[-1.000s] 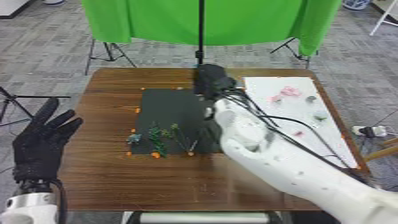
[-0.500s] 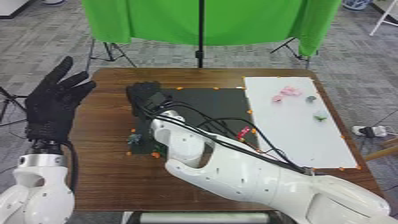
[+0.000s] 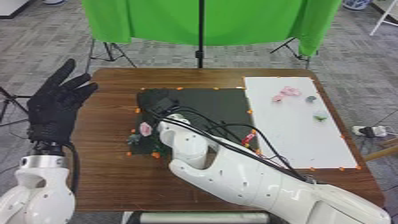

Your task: Arrange flowers

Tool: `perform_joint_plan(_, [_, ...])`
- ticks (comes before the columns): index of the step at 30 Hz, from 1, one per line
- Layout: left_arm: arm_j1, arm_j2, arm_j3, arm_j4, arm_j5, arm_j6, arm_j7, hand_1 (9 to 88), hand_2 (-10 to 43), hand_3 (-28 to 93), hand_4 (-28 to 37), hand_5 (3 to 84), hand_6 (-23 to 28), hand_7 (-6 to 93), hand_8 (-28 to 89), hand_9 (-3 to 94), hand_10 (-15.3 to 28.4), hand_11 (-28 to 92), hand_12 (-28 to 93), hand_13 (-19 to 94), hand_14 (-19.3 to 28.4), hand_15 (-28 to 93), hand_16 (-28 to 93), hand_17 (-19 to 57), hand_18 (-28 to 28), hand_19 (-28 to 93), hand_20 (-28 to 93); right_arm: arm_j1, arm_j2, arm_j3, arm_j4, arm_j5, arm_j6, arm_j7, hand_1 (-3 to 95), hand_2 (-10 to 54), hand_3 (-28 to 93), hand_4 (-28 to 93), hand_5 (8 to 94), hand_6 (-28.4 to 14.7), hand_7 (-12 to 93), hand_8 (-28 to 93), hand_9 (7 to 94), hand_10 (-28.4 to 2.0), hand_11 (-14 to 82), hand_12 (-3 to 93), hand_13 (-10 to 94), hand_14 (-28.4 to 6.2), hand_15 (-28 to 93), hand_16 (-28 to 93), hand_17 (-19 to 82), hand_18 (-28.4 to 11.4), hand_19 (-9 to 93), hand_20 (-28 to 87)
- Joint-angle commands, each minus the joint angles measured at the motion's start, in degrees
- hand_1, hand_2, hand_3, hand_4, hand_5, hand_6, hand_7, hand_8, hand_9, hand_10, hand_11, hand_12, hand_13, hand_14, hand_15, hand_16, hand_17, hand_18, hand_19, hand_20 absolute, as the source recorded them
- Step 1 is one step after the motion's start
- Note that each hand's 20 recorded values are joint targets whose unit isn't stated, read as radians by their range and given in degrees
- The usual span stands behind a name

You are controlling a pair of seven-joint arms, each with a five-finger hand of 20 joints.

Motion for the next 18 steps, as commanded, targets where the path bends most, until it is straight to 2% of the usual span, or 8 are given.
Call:
perform_joint_plan(1, [6.05,-1.15,-1.65,-0.75,-0.14,0.50,-0.29,23.1,9.1,75,-25.1,36.9,8.4,8.7,-7,35.7,19.2,27,14,26,25.9,54,-6,-8.3,25.6,49,23,1.57,1.77,1.46,-2.80,3.53,0.77,1.26,55.7,-9.5,61,-28,77.3,1.6,15,-1,82.5,-7.2,10.2,24.0,68,-4.8,72,21,33,-20.9,93,62])
perform_joint_plan(6, [11.81,-3.29,-4.03,-1.69,-0.42,0.93,-0.09,23.0,9.1,75,-25.1,37.0,8.4,8.6,-7,35.6,19.2,27,14,26,25.8,54,-6,-8.3,25.6,49,23,2.02,6.68,5.01,-8.68,8.34,0.63,3.37,51.3,-9.5,66,-28,75.1,1.3,16,-2,79.3,-8.4,15.0,21.1,66,-5.8,74,18,32,-21.2,93,63])
perform_joint_plan(8, [13.39,-3.91,-4.07,-1.62,-0.98,1.07,0.38,23.0,9.1,75,-25.1,36.9,8.4,8.6,-7,35.6,19.2,27,14,26,25.8,54,-6,-8.3,25.6,49,23,-0.71,8.94,10.14,-12.23,7.11,-1.98,2.35,48.2,-9.5,70,-28,73.6,1.0,16,-3,76.8,-9.9,18.9,18.1,64,-6.5,75,16,32,-21.5,93,64])
perform_joint_plan(12, [15.03,-5.52,-3.93,-1.45,-1.50,1.34,0.20,22.9,9.0,75,-25.1,36.9,8.3,8.7,-7,35.7,19.2,27,14,26,25.9,54,-6,-8.3,25.6,49,23,-2.91,17.25,15.05,-19.32,12.05,0.06,4.78,41.5,-9.5,78,-28,69.2,0.6,16,-12,72.0,-12.3,21.4,14.6,60,-9.1,76,14,29,-22.0,93,64])
perform_joint_plan(13, [15.28,-5.02,-3.59,-1.26,-1.88,1.70,0.43,22.8,8.9,75,-25.2,36.8,8.3,8.7,-7,35.7,19.2,27,14,26,25.8,54,-6,-8.3,25.6,49,23,-5.39,18.12,18.45,-20.60,11.06,-0.91,4.06,40.8,-9.5,79,-28,68.4,0.6,16,-12,71.3,-12.7,21.3,14.5,59,-9.4,76,14,28,-22.0,93,64])
perform_joint_plan(15, [16.46,-5.66,-3.19,-1.28,-2.47,2.18,0.96,22.7,8.9,75,-25.3,36.8,8.2,8.7,-7,35.7,19.2,27,14,26,25.9,54,-6,-8.4,25.7,50,23,-6.02,22.49,19.57,-23.07,13.38,0.87,5.92,40.4,-9.5,79,-28,67.6,0.4,16,-12,70.2,-13.4,21.1,14.4,58,-10.0,76,14,27,-22.0,93,63])
perform_joint_plan(16, [17.35,-3.87,-2.24,-1.28,-4.36,3.07,3.01,22.7,8.9,75,-25.4,36.8,8.2,8.7,-7,35.7,19.2,27,14,26,25.9,54,-6,-8.4,25.7,50,23,-8.31,23.18,22.57,-24.00,12.68,-0.49,5.34,40.0,-9.5,79,-28,67.2,0.3,15,-12,69.7,-13.8,20.9,14.4,58,-10.3,76,14,27,-22.0,93,63])
perform_joint_plan(18, [17.91,-4.37,-1.82,-1.34,-4.13,3.10,3.02,22.6,8.8,75,-25.5,36.7,8.2,8.8,-7,35.7,19.2,27,14,26,25.9,54,-6,-8.4,25.7,50,23,-9.71,26.18,23.84,-25.85,15.35,0.11,6.86,39.5,-9.5,79,-28,66.1,0.1,15,-12,69.0,-14.2,20.8,14.3,57,-10.6,76,13,27,-21.8,93,63])
